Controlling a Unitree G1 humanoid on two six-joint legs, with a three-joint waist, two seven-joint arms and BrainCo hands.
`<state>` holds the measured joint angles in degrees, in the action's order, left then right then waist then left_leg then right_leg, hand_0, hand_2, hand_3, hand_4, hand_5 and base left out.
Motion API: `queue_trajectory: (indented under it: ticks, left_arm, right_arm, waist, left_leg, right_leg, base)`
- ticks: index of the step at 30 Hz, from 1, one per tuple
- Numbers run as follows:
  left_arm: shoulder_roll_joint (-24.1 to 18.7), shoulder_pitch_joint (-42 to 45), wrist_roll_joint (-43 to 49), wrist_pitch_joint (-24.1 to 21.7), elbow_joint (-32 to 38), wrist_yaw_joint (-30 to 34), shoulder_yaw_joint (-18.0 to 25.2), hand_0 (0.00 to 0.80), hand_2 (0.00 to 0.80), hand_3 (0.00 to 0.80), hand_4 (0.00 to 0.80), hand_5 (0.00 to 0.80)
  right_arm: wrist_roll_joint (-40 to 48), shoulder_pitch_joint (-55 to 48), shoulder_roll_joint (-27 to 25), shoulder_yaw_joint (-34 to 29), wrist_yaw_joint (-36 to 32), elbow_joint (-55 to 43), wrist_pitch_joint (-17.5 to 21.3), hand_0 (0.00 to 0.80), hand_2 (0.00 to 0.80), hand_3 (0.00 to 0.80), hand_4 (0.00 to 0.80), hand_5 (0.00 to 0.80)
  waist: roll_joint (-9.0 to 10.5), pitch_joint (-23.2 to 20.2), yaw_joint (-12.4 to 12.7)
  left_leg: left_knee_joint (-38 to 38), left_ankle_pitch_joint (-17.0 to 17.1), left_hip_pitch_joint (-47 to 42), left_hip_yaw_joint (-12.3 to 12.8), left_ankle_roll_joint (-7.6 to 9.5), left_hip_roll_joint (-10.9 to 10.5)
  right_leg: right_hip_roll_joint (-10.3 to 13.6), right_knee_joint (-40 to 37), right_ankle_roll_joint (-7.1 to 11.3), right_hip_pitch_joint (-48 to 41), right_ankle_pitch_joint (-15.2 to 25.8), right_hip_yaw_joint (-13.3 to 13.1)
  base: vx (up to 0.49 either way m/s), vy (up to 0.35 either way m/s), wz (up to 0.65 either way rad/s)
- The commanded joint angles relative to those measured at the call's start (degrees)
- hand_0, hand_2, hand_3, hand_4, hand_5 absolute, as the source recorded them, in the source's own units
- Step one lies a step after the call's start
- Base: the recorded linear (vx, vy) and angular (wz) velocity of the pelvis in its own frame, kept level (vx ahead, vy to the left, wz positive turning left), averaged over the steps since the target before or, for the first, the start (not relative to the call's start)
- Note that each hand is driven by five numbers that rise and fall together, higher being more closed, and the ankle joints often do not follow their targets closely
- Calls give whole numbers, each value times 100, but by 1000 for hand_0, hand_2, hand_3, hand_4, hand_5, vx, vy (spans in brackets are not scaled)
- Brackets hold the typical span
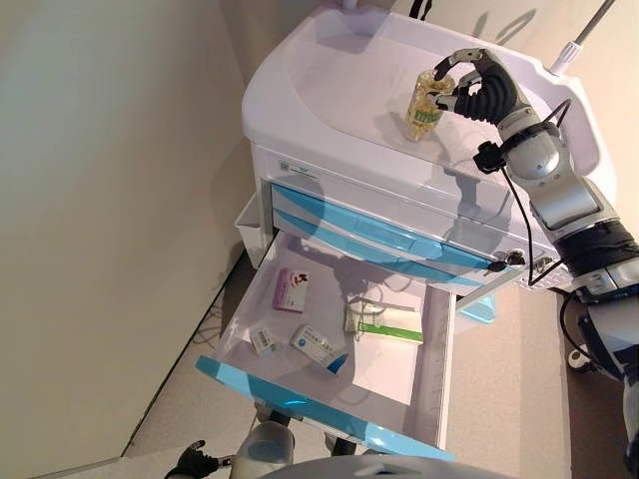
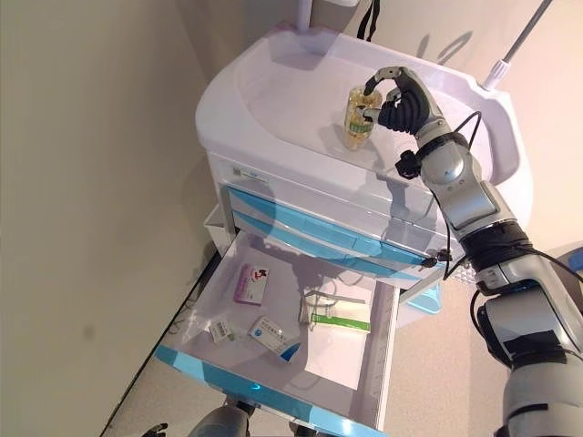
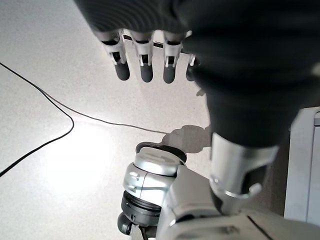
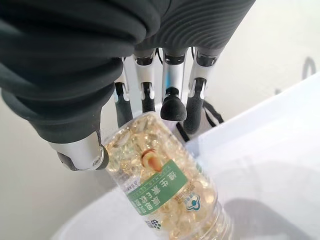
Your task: Open the drawer and pick up the medicine
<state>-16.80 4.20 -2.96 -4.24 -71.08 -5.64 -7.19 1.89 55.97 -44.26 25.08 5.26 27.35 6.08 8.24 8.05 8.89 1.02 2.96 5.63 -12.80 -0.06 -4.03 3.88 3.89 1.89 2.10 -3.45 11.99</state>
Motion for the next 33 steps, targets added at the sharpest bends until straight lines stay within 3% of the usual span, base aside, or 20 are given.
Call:
queue_trajectory:
  ticks: [1,25,26,27,28,29,30,31,33]
  left_arm:
    - [-146,41,236,-59,-237,29,95,0,0,0,0,0]
    - [-100,59,246,-58,-199,33,72,0,0,0,0,0]
    - [-100,59,246,-57,-199,33,72,0,0,0,0,0]
    - [-107,52,252,-60,-196,24,76,0,0,0,0,0]
    - [-108,48,259,-59,-193,19,76,0,0,0,0,0]
    - [-107,41,258,-58,-178,14,81,0,0,0,0,0]
    - [-107,41,258,-58,-178,14,80,0,0,0,0,0]
    - [-107,42,259,-61,-173,13,79,0,0,0,0,0]
    - [-110,50,259,-59,-161,12,74,0,0,0,0,0]
  right_arm:
    - [-43,439,-209,107,23,-55,41,800,800,800,800,800]
    - [-356,168,-41,-119,104,-200,-25,800,800,800,800,800]
    - [-357,168,-41,-119,104,-200,-25,728,728,728,728,728]
    - [-395,163,-16,-142,121,-218,-30,568,568,568,568,568]
    - [-406,155,-10,-153,130,-230,-26,464,464,464,464,464]
    - [-424,137,13,-186,154,-250,-30,242,242,242,242,242]
    - [-425,136,13,-188,154,-252,-31,242,242,242,242,242]
    - [-436,124,19,-199,161,-267,-32,154,154,154,154,154]
    - [-440,101,41,-220,172,-272,-33,125,125,125,125,125]
  waist:
    - [103,-259,15]
    - [51,-265,-9]
    - [51,-265,-9]
    - [45,-261,-14]
    - [44,-259,-14]
    - [34,-259,-18]
    - [35,-259,-17]
    - [33,-258,-17]
    - [27,-258,-18]
  left_leg:
    - [-90,-104,-9,82,146,-270]
    - [-114,-122,-55,127,175,-264]
    - [-115,-122,-55,127,175,-264]
    - [-110,-125,-55,129,180,-261]
    - [-112,-126,-57,135,181,-259]
    - [-115,-132,-64,142,184,-255]
    - [-115,-132,-64,143,185,-255]
    - [-117,-134,-69,150,187,-253]
    - [-118,-135,-72,160,190,-252]
  right_leg:
    - [284,255,423,444,549,-21]
    - [288,266,427,451,555,-71]
    - [288,266,427,451,556,-71]
    - [292,283,427,461,558,-81]
    - [294,290,428,468,558,-85]
    - [297,294,431,462,556,-86]
    - [297,294,431,462,556,-86]
    - [297,290,434,455,558,-86]
    - [298,300,436,458,556,-95]
  base:
    - [0,0,0]
    - [0,0,0]
    - [0,0,0]
    - [0,0,0]
    - [0,0,0]
    - [0,0,0]
    - [0,0,0]
    - [0,0,0]
    - [1,2,-2]
